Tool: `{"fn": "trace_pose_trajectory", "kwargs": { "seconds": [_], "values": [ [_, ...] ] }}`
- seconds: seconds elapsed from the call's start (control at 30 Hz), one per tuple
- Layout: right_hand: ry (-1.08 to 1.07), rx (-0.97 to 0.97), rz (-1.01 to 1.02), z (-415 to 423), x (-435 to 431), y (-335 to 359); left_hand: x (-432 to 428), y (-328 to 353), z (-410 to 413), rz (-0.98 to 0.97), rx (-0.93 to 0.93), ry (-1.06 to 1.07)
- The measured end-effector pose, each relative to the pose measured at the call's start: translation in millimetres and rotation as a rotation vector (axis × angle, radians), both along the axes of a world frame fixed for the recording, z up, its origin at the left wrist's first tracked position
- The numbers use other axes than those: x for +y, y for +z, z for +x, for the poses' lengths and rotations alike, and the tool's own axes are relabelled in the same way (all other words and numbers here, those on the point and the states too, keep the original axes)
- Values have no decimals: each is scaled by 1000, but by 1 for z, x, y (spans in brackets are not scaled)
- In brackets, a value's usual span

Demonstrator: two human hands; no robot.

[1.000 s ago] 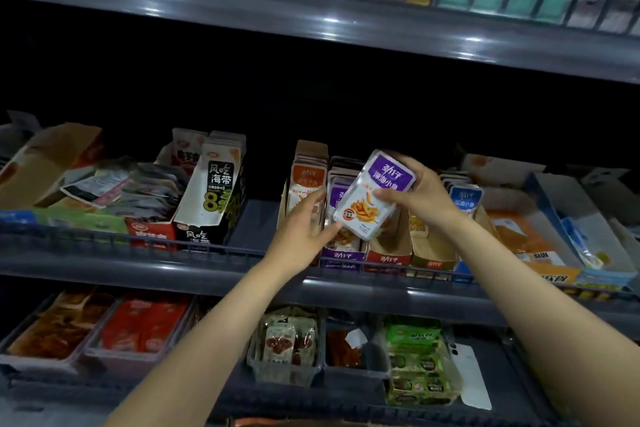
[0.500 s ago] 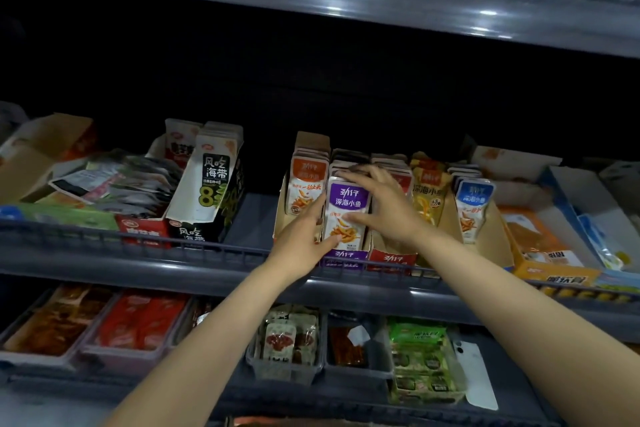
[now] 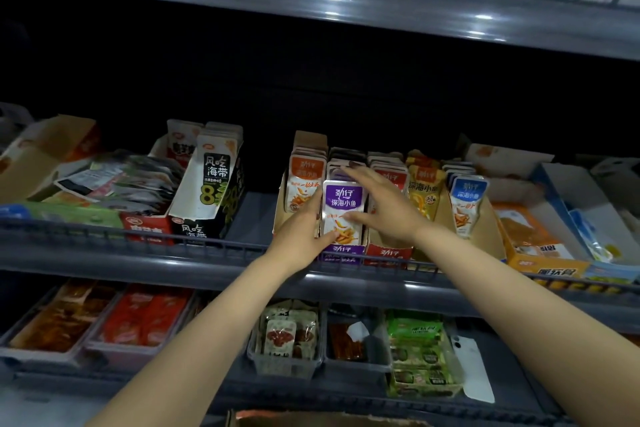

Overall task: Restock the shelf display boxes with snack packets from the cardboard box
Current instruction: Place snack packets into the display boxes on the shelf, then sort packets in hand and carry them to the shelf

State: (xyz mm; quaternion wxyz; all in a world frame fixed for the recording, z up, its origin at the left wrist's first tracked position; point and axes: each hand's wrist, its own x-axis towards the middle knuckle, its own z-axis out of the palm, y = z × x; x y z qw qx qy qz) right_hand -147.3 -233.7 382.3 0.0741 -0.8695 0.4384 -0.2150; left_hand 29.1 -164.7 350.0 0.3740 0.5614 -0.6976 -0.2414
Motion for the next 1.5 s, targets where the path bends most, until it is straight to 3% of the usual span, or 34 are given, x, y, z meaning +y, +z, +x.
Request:
{"fn": "trace_pose_trajectory", "kwargs": {
  "seconds": [0.3,0.53,0.77,1.0,1.5],
  "values": [
    [-17,-30,-37,-19,41,9,32,15,-3,-179,-153,54],
    [14,-55,-33,-48,112,-20,83,-20,-4,-252,-374,44],
    [8,26,186,-75,180,-127,140,-115,-3,-68,-459,-73],
    [-24,122,454,-90,217,-252,183,-226,11,255,-625,-135],
    [-346,-129,1103,-74,242,-418,195,-363,13,797,-626,-137]
  ]
}}
